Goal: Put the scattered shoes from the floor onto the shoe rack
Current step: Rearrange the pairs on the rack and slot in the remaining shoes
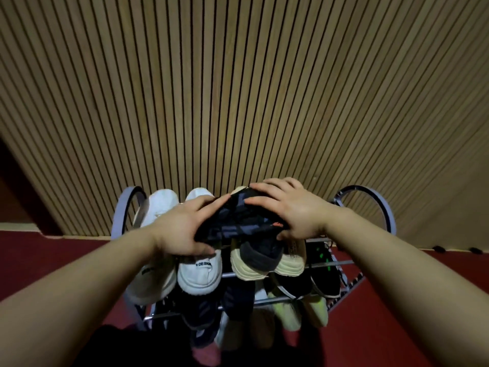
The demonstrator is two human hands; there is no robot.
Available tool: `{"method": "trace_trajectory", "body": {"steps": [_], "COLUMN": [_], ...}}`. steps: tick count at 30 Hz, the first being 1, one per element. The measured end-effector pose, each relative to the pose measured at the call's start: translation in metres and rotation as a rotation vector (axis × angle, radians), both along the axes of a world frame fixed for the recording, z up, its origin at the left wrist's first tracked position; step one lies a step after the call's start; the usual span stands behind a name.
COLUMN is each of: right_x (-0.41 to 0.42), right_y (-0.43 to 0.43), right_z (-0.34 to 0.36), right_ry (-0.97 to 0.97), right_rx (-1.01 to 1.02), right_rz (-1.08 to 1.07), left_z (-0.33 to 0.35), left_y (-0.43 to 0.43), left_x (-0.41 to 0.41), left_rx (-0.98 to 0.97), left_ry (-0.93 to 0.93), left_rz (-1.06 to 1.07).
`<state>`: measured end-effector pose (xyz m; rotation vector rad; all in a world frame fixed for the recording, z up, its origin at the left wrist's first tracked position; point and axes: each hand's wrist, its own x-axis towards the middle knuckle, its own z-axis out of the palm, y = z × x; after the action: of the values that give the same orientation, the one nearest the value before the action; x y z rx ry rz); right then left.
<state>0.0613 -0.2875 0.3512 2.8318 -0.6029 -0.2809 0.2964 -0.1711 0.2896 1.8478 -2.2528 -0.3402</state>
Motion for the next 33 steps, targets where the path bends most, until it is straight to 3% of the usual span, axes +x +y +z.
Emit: {"method": "trace_trajectory", "body": {"steps": [5, 9, 11, 13, 15, 17, 19, 24, 27, 31, 33], "right_x": [0.011, 0.013, 0.014, 0.021, 0.031, 0.041, 0.043, 0.034, 0.031, 0.001, -0.022], "right_y": [0.009, 0.033, 0.041, 0.047, 0.051, 0.052, 0.051, 0.052, 0.048, 0.029, 0.024], "right_z": [-0.023, -0.034, -0.042, -0.055, -0.067, -0.072, -0.071, -0.064, -0.054, -0.038, -0.041], "right_ry": [-0.262, -0.662, -0.827, -0.718, -0.521, -0.456, -0.431, -0.338, -0.398, -0.688, -0.682], "right_rx": [0.248, 0.355, 0.485, 0.555, 0.531, 0.488, 0.482, 0.56, 0.548, 0.579, 0.578], "right_rz": [-0.598, -0.742, -0.791, -0.797, -0.796, -0.8, -0.801, -0.849, -0.8, -0.728, -0.665], "left_z": [-0.024, -0.008, 0.0, 0.005, 0.005, -0.002, -0.009, -0.019, -0.017, -0.017, -0.02], "left_y": [0.004, 0.005, 0.004, 0.002, 0.0, 0.002, 0.006, 0.015, 0.017, 0.017, 0.016], "left_x": [-0.012, -0.004, 0.0, -0.005, -0.016, -0.028, -0.034, -0.03, -0.031, -0.038, -0.038], "left_rx": [-0.163, -0.131, -0.146, -0.062, 0.156, 0.31, 0.314, 0.27, 0.29, 0.283, 0.256], "left_ry": [0.017, 0.111, 0.151, 0.238, 0.303, 0.197, 0.104, 0.074, 0.108, 0.077, 0.075], "left_rz": [0.168, 0.226, 0.373, 0.564, 0.687, 0.671, 0.599, 0.541, 0.591, 0.644, 0.669]}}
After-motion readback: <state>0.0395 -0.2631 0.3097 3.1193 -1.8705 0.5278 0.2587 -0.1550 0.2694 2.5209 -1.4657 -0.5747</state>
